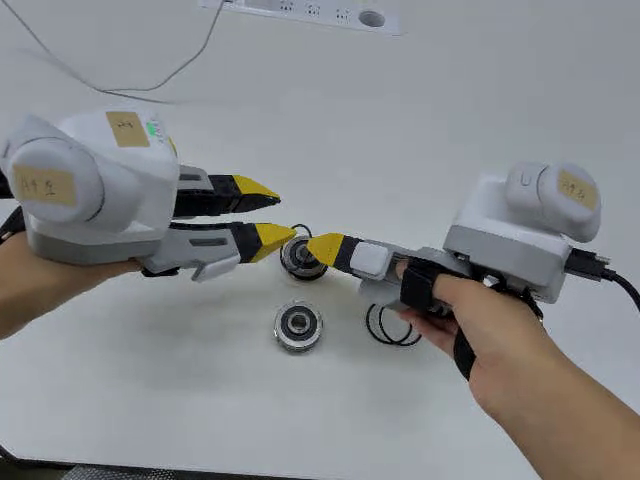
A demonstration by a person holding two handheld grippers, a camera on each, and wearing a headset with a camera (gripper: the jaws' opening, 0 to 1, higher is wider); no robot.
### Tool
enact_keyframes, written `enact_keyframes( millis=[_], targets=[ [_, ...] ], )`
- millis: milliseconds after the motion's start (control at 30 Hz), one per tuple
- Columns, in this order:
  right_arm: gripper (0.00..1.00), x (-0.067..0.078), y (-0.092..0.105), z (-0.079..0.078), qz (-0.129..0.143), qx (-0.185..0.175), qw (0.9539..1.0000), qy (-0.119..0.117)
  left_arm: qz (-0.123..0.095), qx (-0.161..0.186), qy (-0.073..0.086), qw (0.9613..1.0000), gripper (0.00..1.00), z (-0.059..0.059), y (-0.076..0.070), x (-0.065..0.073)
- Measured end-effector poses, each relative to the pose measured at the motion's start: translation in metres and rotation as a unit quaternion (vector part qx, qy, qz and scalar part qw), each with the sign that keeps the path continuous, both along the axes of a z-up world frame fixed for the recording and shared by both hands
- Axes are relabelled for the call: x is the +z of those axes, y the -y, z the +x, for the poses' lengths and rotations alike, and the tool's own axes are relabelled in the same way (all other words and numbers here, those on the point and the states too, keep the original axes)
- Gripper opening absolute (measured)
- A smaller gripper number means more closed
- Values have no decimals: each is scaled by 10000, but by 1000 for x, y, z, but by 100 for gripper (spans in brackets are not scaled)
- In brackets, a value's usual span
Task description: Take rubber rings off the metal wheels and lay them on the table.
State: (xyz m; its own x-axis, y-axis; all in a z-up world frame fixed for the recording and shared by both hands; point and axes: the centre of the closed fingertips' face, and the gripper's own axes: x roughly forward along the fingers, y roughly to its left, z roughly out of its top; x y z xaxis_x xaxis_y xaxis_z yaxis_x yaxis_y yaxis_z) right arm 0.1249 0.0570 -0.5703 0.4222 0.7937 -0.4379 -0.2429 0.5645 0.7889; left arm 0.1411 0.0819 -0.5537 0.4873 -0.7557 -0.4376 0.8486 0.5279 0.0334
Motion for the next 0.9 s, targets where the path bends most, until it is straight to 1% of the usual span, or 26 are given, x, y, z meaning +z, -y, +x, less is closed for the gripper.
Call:
enact_keyframes(
  millis=[133,267,333,367,500,533,733,800,900],
  targets=[
    [1,6,10,-5,42,-69,10000,-26,17,-29,12,10000,21,1,3,1],
    [1,5,27,-8,14,-215,9997,-79,39,-143,-36,9999,20,-2,11,-2],
    [1,2,37,-9,-17,-336,9994,-130,60,-191,-74,9998,20,-3,14,-5],
    [1,0,43,-11,-35,-405,9990,-199,70,-208,-86,9997,19,-4,16,-7],
    [1,-6,60,-16,-131,-587,9976,-350,70,-177,-143,9997,19,-3,17,-10],
    [1,-8,65,-17,-163,-637,9971,-381,99,-190,-153,9997,19,-4,18,-12],
    [1,-19,80,-28,-218,-844,9943,-608,191,-234,-207,9993,19,-8,19,-18],
    [1,-24,85,-30,-270,-877,9935,-667,206,-250,-221,9992,19,-9,19,-19],
    [2,-27,90,-34,-330,-932,9924,-729,250,-245,-247,9991,19,-9,19,-23]
  ],
)
